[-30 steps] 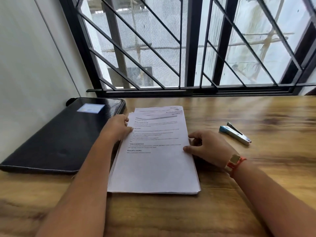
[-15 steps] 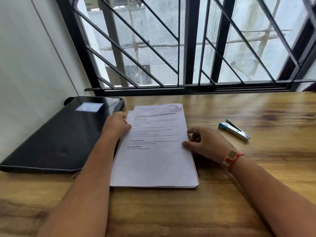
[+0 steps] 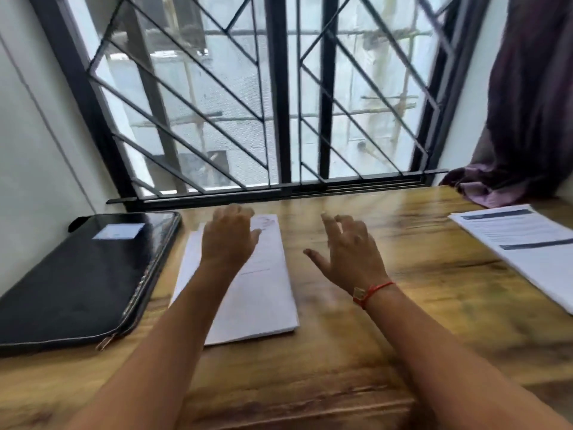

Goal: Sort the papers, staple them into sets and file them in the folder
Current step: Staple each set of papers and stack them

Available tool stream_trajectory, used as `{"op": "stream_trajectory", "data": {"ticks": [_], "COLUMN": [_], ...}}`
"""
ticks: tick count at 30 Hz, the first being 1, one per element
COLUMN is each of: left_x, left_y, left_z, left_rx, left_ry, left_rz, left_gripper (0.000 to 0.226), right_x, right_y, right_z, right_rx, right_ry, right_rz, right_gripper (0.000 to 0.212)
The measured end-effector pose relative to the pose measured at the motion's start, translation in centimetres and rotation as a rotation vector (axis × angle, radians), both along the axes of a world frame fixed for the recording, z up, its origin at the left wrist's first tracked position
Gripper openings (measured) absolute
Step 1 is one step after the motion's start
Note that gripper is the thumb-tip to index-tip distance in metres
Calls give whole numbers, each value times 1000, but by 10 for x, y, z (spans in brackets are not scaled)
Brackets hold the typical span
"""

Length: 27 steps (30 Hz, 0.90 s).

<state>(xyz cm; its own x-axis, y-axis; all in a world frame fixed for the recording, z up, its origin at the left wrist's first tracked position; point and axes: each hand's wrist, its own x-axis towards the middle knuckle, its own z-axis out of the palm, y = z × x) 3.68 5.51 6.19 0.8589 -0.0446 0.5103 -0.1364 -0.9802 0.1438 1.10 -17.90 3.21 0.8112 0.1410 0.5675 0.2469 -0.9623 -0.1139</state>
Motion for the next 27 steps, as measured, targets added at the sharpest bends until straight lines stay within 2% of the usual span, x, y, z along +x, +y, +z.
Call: {"op": "stream_trajectory", "data": {"ticks": [5, 9, 12, 17, 20, 24, 27], "left_x": [-25, -31, -29, -30, -30, -16, -7], "left_y": [-119, -207, -271, -369, -415, -460, -482], "left_z": [9, 1, -11, -29, -37, -41, -36], "left_rx": [119, 39, -104, -423, -561, -670, -776], "left_ry": [19, 184, 359, 599, 679, 768, 824], "left_rz": [-272, -453, -535, -506, -487, -440, -348], "left_gripper": [41, 46, 51, 44, 29, 39, 36], "right_x": [-28, -44, -55, -62, -66, -65, -65], "right_y": [-90, -178, -247, -327, -350, -357, -360], "right_z": [-2, -1, -5, -21, -28, -32, -34], "right_rx": [-72, -9, 61, 190, 219, 271, 305], "right_ry": [0, 28, 109, 259, 304, 314, 335], "right_rz": [-241, -390, -524, -638, -660, -632, -625], "right_gripper": [75, 62, 49, 42, 40, 38, 40]}}
